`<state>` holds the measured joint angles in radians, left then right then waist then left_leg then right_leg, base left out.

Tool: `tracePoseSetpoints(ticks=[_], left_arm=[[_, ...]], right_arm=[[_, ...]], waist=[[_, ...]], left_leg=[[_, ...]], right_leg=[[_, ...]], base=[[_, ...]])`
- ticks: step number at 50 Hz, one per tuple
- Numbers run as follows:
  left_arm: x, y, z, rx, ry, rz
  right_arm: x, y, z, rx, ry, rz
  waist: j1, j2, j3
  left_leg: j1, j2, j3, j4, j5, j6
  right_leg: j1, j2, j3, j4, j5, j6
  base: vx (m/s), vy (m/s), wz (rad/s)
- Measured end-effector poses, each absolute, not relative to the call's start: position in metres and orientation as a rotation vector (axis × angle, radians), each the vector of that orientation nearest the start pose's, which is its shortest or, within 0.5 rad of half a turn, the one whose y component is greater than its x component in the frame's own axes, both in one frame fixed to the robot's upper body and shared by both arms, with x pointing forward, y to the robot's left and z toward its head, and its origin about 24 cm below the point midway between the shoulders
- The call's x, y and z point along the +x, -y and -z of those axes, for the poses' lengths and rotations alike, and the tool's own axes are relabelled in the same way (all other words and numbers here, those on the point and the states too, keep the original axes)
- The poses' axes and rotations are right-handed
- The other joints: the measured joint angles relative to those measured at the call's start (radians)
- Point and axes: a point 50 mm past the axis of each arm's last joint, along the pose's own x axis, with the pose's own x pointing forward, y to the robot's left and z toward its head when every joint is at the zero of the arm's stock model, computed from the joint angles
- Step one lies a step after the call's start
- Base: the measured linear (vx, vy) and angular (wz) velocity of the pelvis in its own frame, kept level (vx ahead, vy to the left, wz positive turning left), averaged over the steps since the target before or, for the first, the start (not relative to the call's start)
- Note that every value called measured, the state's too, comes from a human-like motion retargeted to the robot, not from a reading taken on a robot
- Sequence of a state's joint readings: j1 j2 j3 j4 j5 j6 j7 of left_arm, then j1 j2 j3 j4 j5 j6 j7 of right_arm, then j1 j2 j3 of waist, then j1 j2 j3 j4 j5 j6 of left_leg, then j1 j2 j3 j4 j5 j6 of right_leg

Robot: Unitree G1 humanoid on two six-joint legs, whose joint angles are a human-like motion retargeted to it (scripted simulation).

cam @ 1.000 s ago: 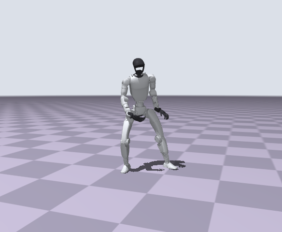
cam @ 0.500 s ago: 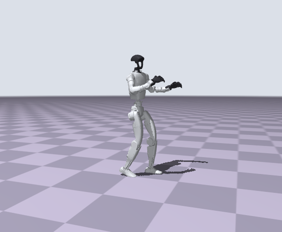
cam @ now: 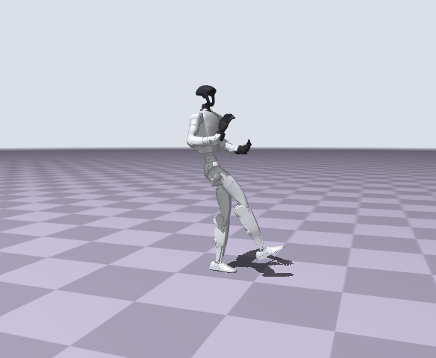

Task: Kungfu

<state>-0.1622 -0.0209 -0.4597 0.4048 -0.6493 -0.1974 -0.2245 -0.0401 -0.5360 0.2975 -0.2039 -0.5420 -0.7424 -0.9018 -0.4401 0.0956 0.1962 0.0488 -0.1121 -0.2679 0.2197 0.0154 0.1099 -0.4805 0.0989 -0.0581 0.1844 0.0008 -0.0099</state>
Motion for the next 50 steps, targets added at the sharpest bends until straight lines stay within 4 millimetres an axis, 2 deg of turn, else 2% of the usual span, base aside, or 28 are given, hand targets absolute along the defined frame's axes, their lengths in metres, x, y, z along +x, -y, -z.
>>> tracePoseSetpoints(ticks=[3, 5, 7, 8, 10, 12, 13, 14, 15, 17, 18, 20, 23, 26, 30, 34, 37, 40, 43, 45, 47, 50], left_arm=[[0.26, -0.057, -0.016, -0.646, -0.094, 0.392], [0.273, -0.079, -0.033, -0.66, -0.011, 0.258], [0.288, -0.098, -0.081, -0.637, 0.19, 0.101], [0.29, -0.105, -0.117, -0.629, 0.326, 0.028], [0.279, -0.106, -0.184, -0.658, 0.584, -0.079], [0.254, -0.103, -0.238, -0.689, 0.872, -0.118], [0.241, -0.104, -0.257, -0.712, 0.993, -0.13], [0.225, -0.103, -0.274, -0.732, 1.118, -0.154], [0.207, -0.101, -0.288, -0.763, 1.246, -0.183], [0.184, -0.108, -0.308, -0.873, 1.436, -0.223], [0.177, -0.113, -0.314, -0.934, 1.502, -0.226], [0.173, -0.12, -0.319, -0.973, 1.55, -0.241], [0.181, -0.127, -0.314, -0.953, 1.506, -0.268], [0.192, -0.133, -0.303, -0.895, 1.42, -0.313], [0.207, -0.135, -0.291, -0.839, 1.279, -0.34], [0.229, -0.146, -0.275, -0.736, 1.112, -0.337], [0.246, -0.17, -0.25, -0.595, 0.987, -0.396], [0.254, -0.21, -0.217, -0.433, 0.885, -0.548], [0.25, -0.254, -0.192, -0.161, 0.848, -0.749], [0.245, -0.272, -0.189, -0.02, 0.852, -0.778], [0.249, -0.273, -0.193, 0.055, 0.862, -0.683], [0.269, -0.252, -0.208, 0.191, 0.876, -0.395]], right_arm=[[0.211, 0.131, -0.162, -0.255, 1.232, -0.047], [0.221, 0.12, -0.185, -0.166, 1.285, -0.177], [0.227, 0.116, -0.233, -0.038, 1.376, -0.324], [0.223, 0.114, -0.267, 0.007, 1.444, -0.423], [0.189, 0.108, -0.33, 0.067, 1.635, -0.664], [0.141, 0.104, -0.365, 0.095, 1.856, -0.887], [0.124, 0.101, -0.373, 0.1, 1.933, -0.977], [0.106, 0.098, -0.38, 0.062, 2.021, -1.06], [0.09, 0.096, -0.386, 0.0, 2.113, -1.137], [0.071, 0.089, -0.388, -0.217, 2.264, -1.206], [0.067, 0.085, -0.391, -0.317, 2.31, -1.196], [0.07, 0.078, -0.395, -0.427, 2.334, -1.143], [0.079, 0.079, -0.396, -0.321, 2.33, -1.094], [0.093, 0.083, -0.393, -0.156, 2.279, -1.054], [0.121, 0.084, -0.386, -0.089, 2.16, -0.941], [0.153, 0.083, -0.378, -0.051, 2.001, -0.842], [0.18, 0.081, -0.371, 0.006, 1.835, -0.756], [0.205, 0.086, -0.361, 0.053, 1.686, -0.643], [0.225, 0.102, -0.348, 0.001, 1.585, -0.554], [0.24, 0.117, -0.336, -0.118, 1.484, -0.498], [0.254, 0.139, -0.323, -0.294, 1.362, -0.438], [0.268, 0.194, -0.3, -0.614, 1.143, -0.308]], waist=[[0.173, -0.021, -0.097], [0.296, -0.052, -0.156], [0.378, -0.083, -0.178], [0.419, -0.085, -0.168], [0.546, -0.103, -0.141], [0.666, -0.186, -0.155], [0.74, -0.25, -0.173], [0.818, -0.285, -0.187], [0.899, -0.307, -0.2], [0.914, -0.333, -0.149], [0.91, -0.326, -0.129], [0.902, -0.295, -0.116], [0.844, -0.216, -0.14], [0.792, -0.179, -0.168], [0.734, -0.161, -0.16], [0.65, -0.116, -0.168], [0.555, -0.08, -0.182], [0.446, -0.047, -0.182], [0.344, -0.018, -0.177], [0.272, -0.018, -0.18], [0.196, -0.034, -0.181], [0.135, -0.065, -0.187]], left_leg=[[-0.101, 0.0, 0.013, 0.029, -0.022, -0.05], [-0.22, -0.001, 0.016, 0.108, -0.05, -0.103], [-0.379, -0.038, -0.016, 0.266, -0.09, -0.144], [-0.449, -0.051, -0.039, 0.345, -0.112, -0.157], [-0.553, -0.048, -0.04, 0.47, -0.176, -0.165], [-0.663, -0.054, -0.016, 0.559, -0.233, -0.179], [-0.736, -0.059, 0.032, 0.622, -0.26, -0.179], [-0.812, -0.018, 0.047, 0.692, -0.291, -0.194], [-0.89, 0.048, 0.044, 0.765, -0.323, -0.217], [-0.947, 0.001, 0.075, 0.797, -0.314, -0.183], [-0.969, 0.003, 0.066, 0.814, -0.31, -0.187], [-1.002, 0.025, 0.065, 0.852, -0.307, -0.186], [-1.024, 0.081, 0.007, 0.874, -0.292, -0.223], [-1.01, 0.109, 0.025, 0.844, -0.271, -0.224], [-0.922, 0.155, 0.102, 0.731, -0.232, -0.208], [-0.813, 0.274, 0.171, 0.593, -0.194, -0.223], [-0.727, 0.364, 0.246, 0.482, -0.155, -0.238], [-0.632, 0.44, 0.33, 0.363, -0.108, -0.255], [-0.526, 0.511, 0.424, 0.242, -0.05, -0.272], [-0.465, 0.539, 0.483, 0.166, 0.012, -0.283], [-0.417, 0.552, 0.515, 0.09, 0.108, -0.283], [-0.361, 0.574, 0.609, -0.015, 0.285, -0.227]], right_leg=[[0.15, -0.035, 0.065, 0.133, 0.004, 0.104], [0.277, -0.103, 0.058, 0.204, 0.006, 0.149], [0.425, -0.175, -0.02, 0.223, 0.042, 0.137], [0.5, -0.191, -0.071, 0.224, 0.059, 0.116], [0.656, -0.189, -0.108, 0.191, 0.111, 0.078], [0.769, -0.208, -0.136, 0.098, 0.235, 0.149], [0.8, -0.239, -0.132, 0.062, 0.305, 0.226], [0.795, -0.212, -0.096, 0.04, 0.249, 0.26], [0.772, -0.156, -0.044, 0.025, 0.13, 0.272], [0.77, -0.215, -0.125, -0.001, -0.057, 0.265], [0.767, -0.217, -0.198, 0.002, -0.137, 0.247], [0.757, -0.223, -0.277, 0.036, -0.246, 0.243], [0.717, -0.117, -0.202, 0.087, -0.317, 0.272], [0.715, -0.134, -0.216, 0.08, -0.343, 0.272], [0.697, -0.194, -0.172, 0.096, -0.322, 0.271], [0.656, -0.225, -0.183, 0.081, -0.242, 0.231], [0.603, -0.243, -0.2, 0.083, -0.179, 0.234], [0.544, -0.262, -0.251, 0.105, -0.141, 0.232], [0.504, -0.268, -0.333, 0.132, -0.161, 0.141], [0.482, -0.258, -0.285, 0.128, -0.182, 0.161], [0.46, -0.196, -0.155, 0.124, -0.221, 0.164], [0.439, -0.146, -0.107, 0.109, -0.248, 0.108]], base=[[-0.08, -0.02, -0.75], [-0.29, -0.09, -0.29], [-0.55, -0.19, 0.79], [-0.69, -0.35, 0.86], [-0.64, -0.5, 0.2], [-0.28, -0.65, -0.61], [-0.09, -0.77, -1.57], [-0.05, -0.88, -2.27], [-0.3, -0.7, -1.56], [-0.58, -0.3, -0.14], [-0.58, -0.16, 0.07], [-0.48, -0.12, -0.39], [-0.33, -0.02, -0.41], [-0.21, 0.11, -0.44], [-0.34, 0.08, -0.76], [-0.49, -0.06, -1.57], [-0.49, -0.07, -1.74], [-0.52, -0.14, -1.62], [-0.46, -0.21, -1.56], [-0.52, -0.5, -1.19], [-0.43, -0.61, -0.64], [-0.44, -0.74, -0.57]])
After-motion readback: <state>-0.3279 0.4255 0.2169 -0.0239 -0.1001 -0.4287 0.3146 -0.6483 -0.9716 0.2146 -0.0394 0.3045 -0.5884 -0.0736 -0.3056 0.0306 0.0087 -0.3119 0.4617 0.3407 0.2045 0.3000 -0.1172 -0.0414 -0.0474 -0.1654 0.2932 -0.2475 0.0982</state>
